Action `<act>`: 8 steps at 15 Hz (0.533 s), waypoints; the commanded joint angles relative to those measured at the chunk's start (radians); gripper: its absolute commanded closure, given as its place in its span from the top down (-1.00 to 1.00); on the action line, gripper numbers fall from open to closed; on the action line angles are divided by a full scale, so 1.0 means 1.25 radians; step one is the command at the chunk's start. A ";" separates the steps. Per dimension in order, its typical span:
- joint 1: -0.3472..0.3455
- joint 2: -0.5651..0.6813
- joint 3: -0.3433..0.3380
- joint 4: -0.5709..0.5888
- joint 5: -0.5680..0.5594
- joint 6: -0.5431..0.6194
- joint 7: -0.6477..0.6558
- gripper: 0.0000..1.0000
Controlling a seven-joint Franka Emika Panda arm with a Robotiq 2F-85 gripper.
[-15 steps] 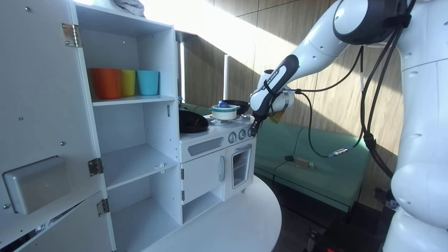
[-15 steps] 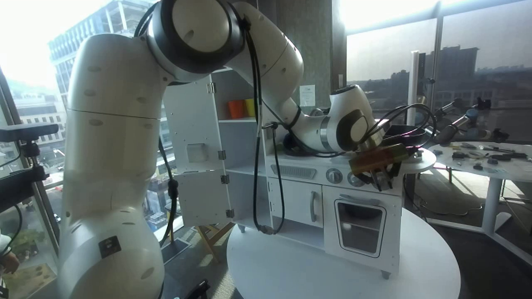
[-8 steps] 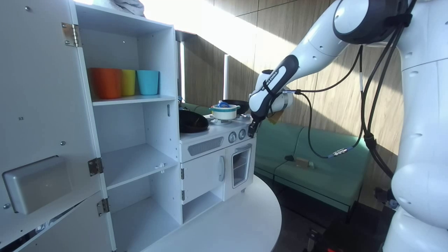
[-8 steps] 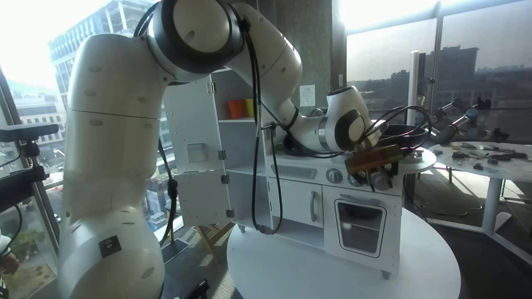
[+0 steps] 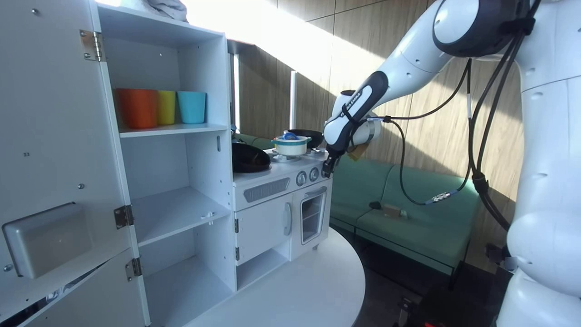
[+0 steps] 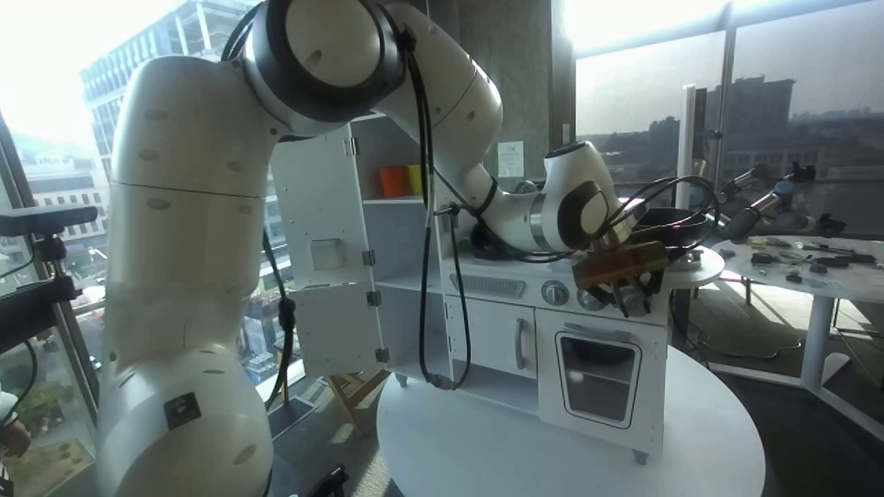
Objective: Turn the first right switch to the left
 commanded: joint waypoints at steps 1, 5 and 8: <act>0.003 -0.037 0.018 -0.021 0.000 0.001 0.038 -0.60; 0.127 -0.008 -0.133 0.003 -0.269 0.042 0.250 -0.60; 0.219 0.004 -0.216 0.023 -0.470 0.009 0.438 -0.60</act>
